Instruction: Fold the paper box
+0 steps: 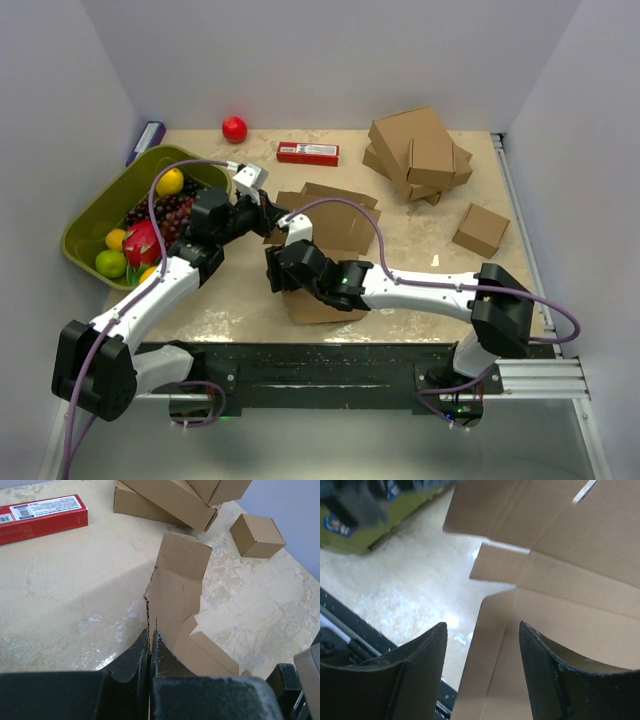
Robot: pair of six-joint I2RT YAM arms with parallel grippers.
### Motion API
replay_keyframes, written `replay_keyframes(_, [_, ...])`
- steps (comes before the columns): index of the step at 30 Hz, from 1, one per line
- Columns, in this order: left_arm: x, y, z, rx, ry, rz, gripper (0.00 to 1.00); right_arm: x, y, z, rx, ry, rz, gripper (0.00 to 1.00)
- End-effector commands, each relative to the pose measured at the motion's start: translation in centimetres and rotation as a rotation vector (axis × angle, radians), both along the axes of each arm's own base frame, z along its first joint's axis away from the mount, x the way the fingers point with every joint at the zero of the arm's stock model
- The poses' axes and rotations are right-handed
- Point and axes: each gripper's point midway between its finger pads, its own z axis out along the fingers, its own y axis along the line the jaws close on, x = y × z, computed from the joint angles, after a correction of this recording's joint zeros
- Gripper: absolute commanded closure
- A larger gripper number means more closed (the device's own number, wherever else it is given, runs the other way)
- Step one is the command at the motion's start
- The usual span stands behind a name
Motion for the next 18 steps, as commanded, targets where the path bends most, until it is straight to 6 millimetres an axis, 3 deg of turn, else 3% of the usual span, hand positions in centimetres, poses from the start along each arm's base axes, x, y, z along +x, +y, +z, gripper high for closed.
replay_keyframes(1, [0.4, -0.6, 2.9, -0.049, -0.062, -0.009, 1.0, 2.0, 1.4, 4.3, 0.119, -0.071, -0.092, 0.38])
replay_keyframes(5, [0.3, -0.7, 3.0, -0.051, -0.062, -0.012, 1.0, 3.0, 1.2, 4.9, 0.128, -0.116, -0.142, 0.4])
replay_keyframes(9, [0.3, -0.8, 2.9, -0.052, -0.061, -0.018, 1.0, 4.0, 0.9, 4.5, 0.077, -0.143, -0.184, 0.48])
replay_keyframes(18, [0.3, -0.8, 2.9, -0.051, -0.062, -0.02, 1.0, 4.5, 1.0, 4.2, 0.059, -0.162, -0.198, 0.56])
